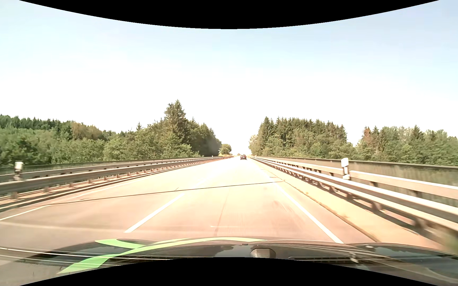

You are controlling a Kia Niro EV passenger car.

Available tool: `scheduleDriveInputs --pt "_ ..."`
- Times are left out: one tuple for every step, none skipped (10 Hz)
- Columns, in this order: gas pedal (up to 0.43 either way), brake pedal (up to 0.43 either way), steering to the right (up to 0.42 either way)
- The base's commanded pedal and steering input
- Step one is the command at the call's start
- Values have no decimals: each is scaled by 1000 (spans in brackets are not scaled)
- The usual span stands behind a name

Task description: Follow the waypoints while adhering to traffic rules and regulations

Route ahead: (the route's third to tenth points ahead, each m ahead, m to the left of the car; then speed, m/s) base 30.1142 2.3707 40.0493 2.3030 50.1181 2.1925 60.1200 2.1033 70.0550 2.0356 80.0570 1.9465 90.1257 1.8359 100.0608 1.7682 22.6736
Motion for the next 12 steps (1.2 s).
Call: scheduleDriveInputs --pt "331 0 -4" --pt "339 0 -4" --pt "358 0 -4" --pt "358 0 -3" --pt "370 0 -4" --pt "370 0 -3" --pt "370 0 -3" --pt "370 0 -3" --pt "370 0 -3" --pt "370 0 -3" --pt "370 0 -4" --pt "370 0 -3"
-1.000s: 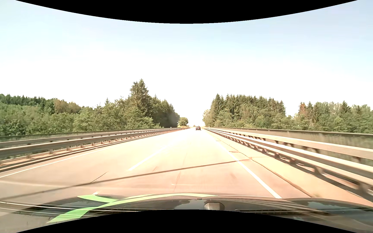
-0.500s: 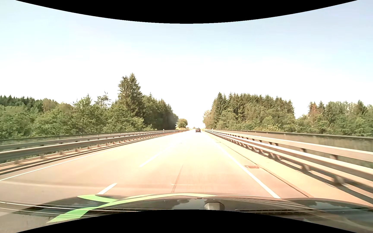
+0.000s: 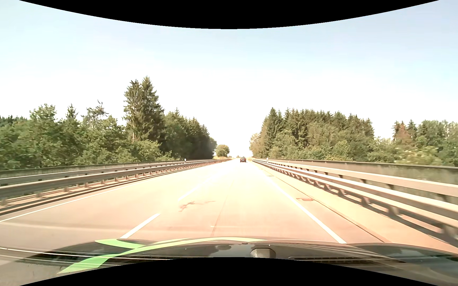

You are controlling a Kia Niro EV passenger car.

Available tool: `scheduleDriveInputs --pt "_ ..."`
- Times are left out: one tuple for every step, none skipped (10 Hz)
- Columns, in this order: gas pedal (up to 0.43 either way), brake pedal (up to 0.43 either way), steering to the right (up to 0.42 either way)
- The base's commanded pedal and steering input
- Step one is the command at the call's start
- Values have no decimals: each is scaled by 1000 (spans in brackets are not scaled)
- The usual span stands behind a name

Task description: Follow the waypoints while adhering to traffic rules and regulations

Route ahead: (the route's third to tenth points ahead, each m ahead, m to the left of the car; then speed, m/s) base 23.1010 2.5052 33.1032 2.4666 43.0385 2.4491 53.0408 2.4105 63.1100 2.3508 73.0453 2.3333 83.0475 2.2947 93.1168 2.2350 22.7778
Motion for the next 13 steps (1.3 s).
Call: scheduleDriveInputs --pt "370 0 -3" --pt "378 0 -3" --pt "390 0 -3" --pt "390 0 -3" --pt "390 0 -3" --pt "390 0 -3" --pt "390 0 -4" --pt "390 0 -4" --pt "390 0 -3" --pt "390 0 -4" --pt "390 0 -4" --pt "378 0 -4" --pt "378 0 -4"
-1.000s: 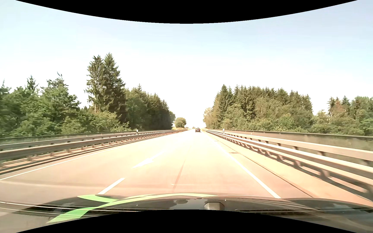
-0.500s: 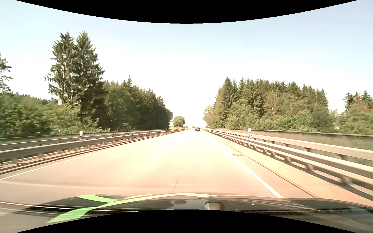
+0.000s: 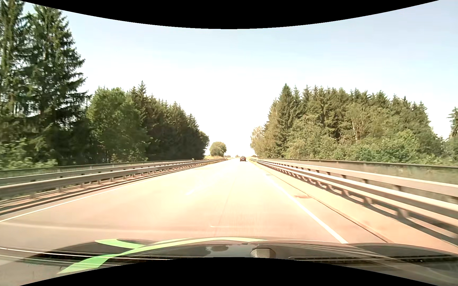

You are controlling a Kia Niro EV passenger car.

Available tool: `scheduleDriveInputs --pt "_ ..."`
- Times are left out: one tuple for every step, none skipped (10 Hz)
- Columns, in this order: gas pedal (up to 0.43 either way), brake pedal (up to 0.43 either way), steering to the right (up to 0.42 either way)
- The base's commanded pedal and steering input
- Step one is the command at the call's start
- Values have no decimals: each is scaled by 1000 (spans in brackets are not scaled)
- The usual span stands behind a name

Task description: Follow the waypoints while adhering to traffic rules and regulations

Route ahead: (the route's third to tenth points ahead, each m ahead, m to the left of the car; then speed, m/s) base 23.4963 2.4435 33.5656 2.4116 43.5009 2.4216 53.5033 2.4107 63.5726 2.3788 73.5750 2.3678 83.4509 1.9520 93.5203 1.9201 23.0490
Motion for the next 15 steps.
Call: scheduleDriveInputs --pt "358 0 -4" --pt "331 0 -4" --pt "331 0 -3" --pt "311 0 -4" --pt "311 0 -4" --pt "319 0 -4" --pt "331 0 -4" --pt "339 0 -4" --pt "339 0 -4" --pt "350 0 -4" --pt "350 0 -4" --pt "358 0 -4" --pt "358 0 -4" --pt "339 0 -3" --pt "331 0 -3"
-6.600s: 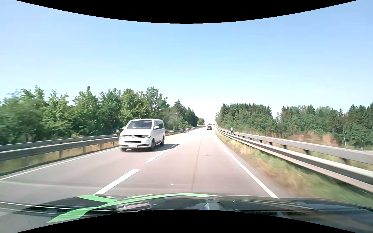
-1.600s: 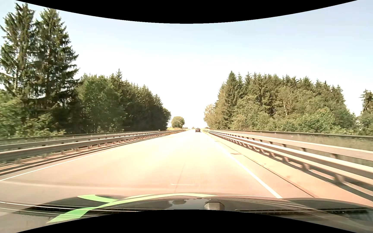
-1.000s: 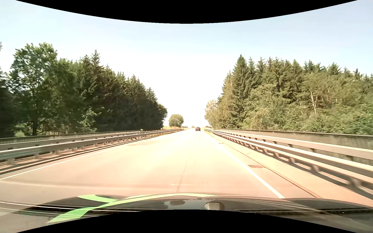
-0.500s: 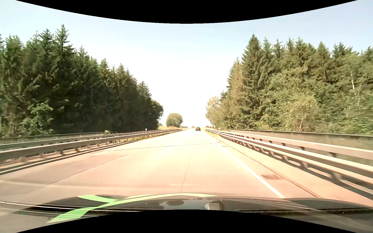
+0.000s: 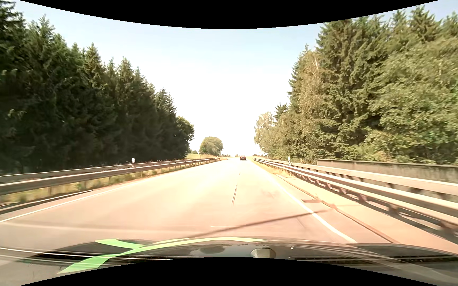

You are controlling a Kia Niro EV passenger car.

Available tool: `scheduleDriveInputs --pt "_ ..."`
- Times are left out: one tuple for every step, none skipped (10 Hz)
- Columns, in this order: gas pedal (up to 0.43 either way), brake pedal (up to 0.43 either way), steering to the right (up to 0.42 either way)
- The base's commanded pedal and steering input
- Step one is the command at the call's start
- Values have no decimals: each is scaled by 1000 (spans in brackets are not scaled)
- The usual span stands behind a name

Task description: Follow the waypoints while adhering to traffic rules and regulations

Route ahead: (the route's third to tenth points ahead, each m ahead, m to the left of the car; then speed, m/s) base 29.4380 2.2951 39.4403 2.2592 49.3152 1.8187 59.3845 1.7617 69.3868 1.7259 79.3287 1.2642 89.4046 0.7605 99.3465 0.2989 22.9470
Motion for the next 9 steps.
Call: scheduleDriveInputs --pt "331 0 -3" --pt "331 0 -2" --pt "331 0 -3" --pt "339 0 -3" --pt "350 0 -4" --pt "358 0 -4" --pt "358 0 -3" --pt "358 0 -3" --pt "358 0 -4"
